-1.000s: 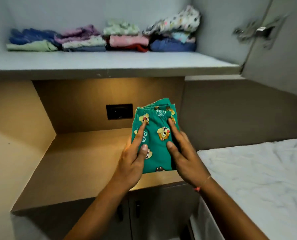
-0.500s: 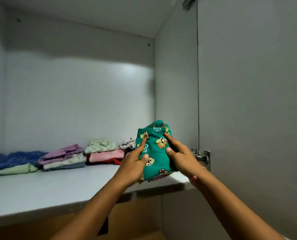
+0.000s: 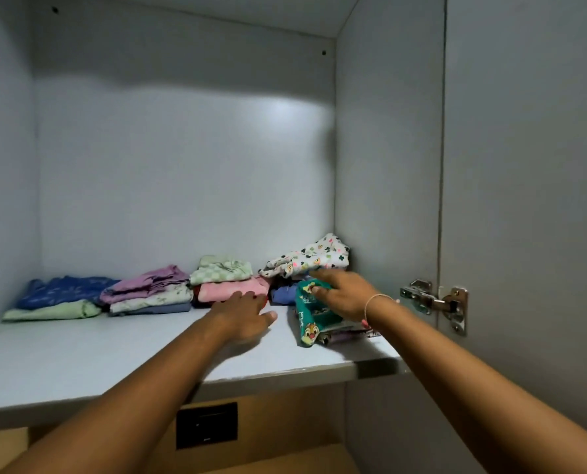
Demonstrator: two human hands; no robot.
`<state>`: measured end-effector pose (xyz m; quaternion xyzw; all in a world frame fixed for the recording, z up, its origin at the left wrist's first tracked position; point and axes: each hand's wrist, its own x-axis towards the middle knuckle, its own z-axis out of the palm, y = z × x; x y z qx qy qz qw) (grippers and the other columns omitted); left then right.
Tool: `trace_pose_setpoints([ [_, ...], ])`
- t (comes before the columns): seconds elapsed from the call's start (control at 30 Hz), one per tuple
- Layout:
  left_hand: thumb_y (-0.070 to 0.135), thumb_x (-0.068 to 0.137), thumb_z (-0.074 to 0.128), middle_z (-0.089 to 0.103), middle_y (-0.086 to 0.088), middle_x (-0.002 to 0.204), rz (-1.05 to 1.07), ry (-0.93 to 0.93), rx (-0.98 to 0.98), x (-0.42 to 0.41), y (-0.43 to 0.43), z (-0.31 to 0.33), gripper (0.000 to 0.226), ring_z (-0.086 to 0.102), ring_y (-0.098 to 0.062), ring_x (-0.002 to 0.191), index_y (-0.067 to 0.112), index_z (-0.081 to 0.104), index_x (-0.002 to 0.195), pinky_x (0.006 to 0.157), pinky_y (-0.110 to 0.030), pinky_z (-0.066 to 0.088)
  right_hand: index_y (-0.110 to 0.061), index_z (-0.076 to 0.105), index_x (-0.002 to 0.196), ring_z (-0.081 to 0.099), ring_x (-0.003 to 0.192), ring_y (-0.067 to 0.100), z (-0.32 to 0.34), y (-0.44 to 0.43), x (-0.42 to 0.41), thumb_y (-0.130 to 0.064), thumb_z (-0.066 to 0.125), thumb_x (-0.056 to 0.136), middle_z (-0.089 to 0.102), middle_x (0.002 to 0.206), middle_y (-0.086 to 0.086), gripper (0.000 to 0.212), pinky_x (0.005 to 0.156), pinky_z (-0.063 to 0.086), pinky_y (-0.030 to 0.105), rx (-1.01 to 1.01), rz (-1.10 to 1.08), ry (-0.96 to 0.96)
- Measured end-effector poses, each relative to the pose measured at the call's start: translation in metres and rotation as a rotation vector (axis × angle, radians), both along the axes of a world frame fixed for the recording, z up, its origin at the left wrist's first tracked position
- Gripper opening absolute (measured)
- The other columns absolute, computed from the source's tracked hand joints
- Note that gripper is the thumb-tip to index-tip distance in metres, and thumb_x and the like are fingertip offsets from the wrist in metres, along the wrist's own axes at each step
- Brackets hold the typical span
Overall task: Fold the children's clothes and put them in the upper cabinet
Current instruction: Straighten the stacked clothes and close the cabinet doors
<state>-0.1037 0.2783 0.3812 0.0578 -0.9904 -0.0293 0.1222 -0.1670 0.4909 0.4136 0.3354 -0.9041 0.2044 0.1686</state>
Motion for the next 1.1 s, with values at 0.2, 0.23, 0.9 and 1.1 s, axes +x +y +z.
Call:
trace_pose_setpoints([
  [0.2,0.064,0.095,0.013,0.002,0.002,0.163,0.1,-0.195,0.126,0.008,-0.024,-0.02,0.071,-0.001,-0.021,0.149,0.024,0.009,0.153,0.119,-0.048,0.002,-0.019,0.028,0.15,0.016,0.147,0.025,-0.018,-0.007,-0.044,-0.03,0.026,0.102,0.016,0.161,0.001,0.049,0.118,0.011,0.038,0.323,-0.08,-0.081],
  [0.23,0.063,0.095,0.013,0.003,0.002,0.163,0.102,-0.2,0.126,0.008,-0.024,-0.019,0.071,0.0,-0.021,0.149,0.024,0.01,0.153,0.119,-0.047,0.002,-0.019,0.025,0.151,0.013,0.148,0.025,-0.016,-0.002,-0.052,-0.03,0.025,0.103,0.012,0.162,0.001,0.049,0.119,0.009,0.038,0.338,-0.108,-0.1],
  [0.9,0.035,0.1,0.037,0.027,-0.016,0.155,0.016,0.273,0.31,0.044,-0.02,-0.011,0.049,0.023,-0.033,0.142,0.011,0.034,0.143,0.113,-0.047,0.027,-0.02,0.027,0.15,0.024,0.145,0.02,-0.027,0.012,-0.01,-0.038,0.032,0.102,0.028,0.157,0.003,0.052,0.118,0.016,0.034,-0.032,-0.029,0.17],
  [1.1,0.05,0.1,0.026,0.002,-0.005,0.163,0.2,0.479,0.185,0.132,-0.027,0.007,0.067,-0.003,-0.024,0.149,0.014,0.009,0.154,0.12,-0.048,0.009,-0.013,0.022,0.151,0.014,0.148,0.025,0.006,-0.001,0.073,-0.029,0.035,0.102,0.023,0.159,0.007,0.053,0.12,0.011,0.036,-0.005,0.096,0.341],
])
